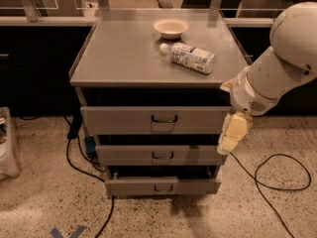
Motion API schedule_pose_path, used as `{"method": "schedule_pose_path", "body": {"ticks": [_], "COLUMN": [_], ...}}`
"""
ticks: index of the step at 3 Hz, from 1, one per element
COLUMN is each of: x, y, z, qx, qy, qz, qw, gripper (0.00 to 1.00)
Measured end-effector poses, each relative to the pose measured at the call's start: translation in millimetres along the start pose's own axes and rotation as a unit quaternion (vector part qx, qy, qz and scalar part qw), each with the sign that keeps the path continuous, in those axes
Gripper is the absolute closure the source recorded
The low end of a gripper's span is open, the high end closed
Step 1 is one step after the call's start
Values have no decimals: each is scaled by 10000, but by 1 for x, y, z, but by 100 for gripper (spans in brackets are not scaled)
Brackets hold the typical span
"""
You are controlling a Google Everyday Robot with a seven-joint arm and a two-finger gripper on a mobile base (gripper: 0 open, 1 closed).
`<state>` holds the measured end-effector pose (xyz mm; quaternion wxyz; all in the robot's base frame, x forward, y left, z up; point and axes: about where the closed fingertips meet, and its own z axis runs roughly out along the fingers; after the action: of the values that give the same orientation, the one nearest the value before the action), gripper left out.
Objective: Open top drawer
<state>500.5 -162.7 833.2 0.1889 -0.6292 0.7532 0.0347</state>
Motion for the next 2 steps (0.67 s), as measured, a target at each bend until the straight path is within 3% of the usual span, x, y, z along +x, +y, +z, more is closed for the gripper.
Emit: {"method": "schedule_pose_path", "body": {"ticks": [1,2], "x": [-1,-22], "y": [8,8], "z": [29,63], "qx": [-24,-6], "qy": [-46,-133], "qz": [-132,-412], "qw": [9999,9991], "gripper": [0,0]}}
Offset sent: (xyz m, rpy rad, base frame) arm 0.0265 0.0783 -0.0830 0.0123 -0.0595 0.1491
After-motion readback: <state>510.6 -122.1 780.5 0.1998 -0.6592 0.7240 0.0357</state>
